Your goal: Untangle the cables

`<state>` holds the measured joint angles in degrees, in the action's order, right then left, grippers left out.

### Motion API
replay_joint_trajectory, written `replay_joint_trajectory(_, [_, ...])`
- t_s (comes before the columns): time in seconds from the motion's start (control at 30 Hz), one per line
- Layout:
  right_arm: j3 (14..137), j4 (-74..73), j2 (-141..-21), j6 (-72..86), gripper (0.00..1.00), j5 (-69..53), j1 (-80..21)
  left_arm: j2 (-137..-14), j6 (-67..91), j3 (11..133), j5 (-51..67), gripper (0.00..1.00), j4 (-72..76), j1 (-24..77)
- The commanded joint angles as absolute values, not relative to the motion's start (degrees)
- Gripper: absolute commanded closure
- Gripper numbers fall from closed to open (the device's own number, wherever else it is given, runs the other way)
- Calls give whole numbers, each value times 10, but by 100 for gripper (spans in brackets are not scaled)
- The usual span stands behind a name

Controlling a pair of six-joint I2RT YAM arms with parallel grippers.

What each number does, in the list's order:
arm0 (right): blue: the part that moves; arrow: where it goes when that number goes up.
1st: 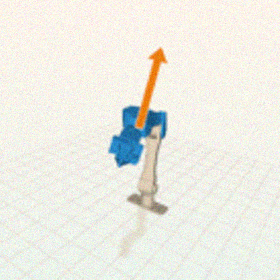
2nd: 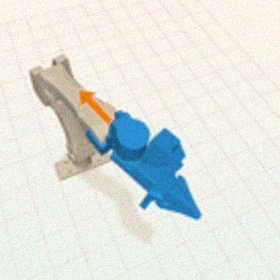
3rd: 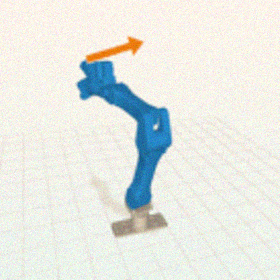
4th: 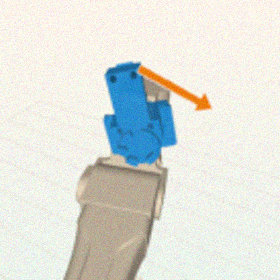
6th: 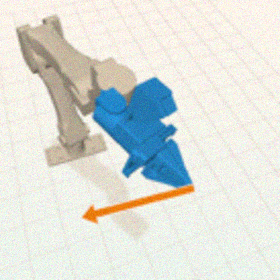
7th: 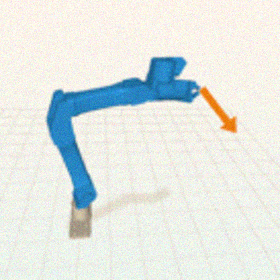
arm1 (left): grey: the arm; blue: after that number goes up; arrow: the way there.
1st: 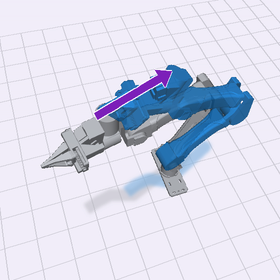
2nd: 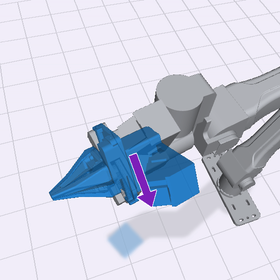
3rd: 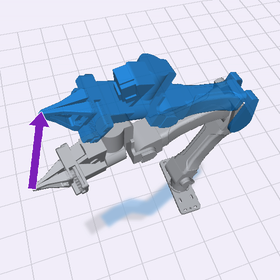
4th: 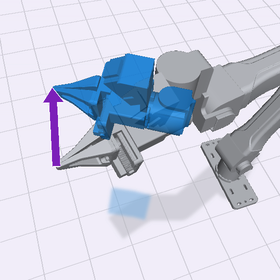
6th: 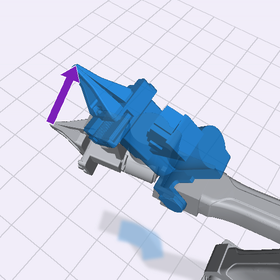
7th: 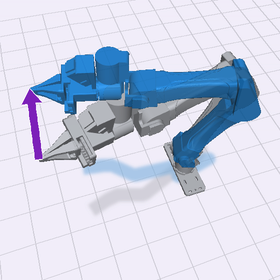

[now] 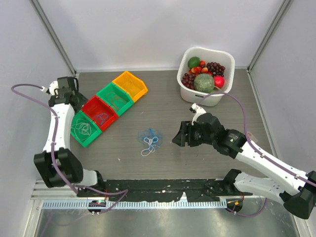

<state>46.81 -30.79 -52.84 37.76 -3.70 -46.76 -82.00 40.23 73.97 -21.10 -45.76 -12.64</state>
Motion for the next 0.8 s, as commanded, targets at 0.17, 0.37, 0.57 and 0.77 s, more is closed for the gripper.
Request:
replay_joint_trajectory(0.17, [536,-332,-611,351,34,-51,-463,-681,387,694,-231,18,-482,60])
replay_joint_trajectory(0.37, [528,-329,-637,372,34,-37,-461,-682,341,574,67,20,-275,234])
replay_joint_trajectory(0.57, [509,-290,-659,414,34,-49,-462,-829,384,566,112,18,-292,274])
replay_joint_trajectory(0.77, [519,-284,-685,423,33,-47,-461,-941,433,581,200,14,-276,275])
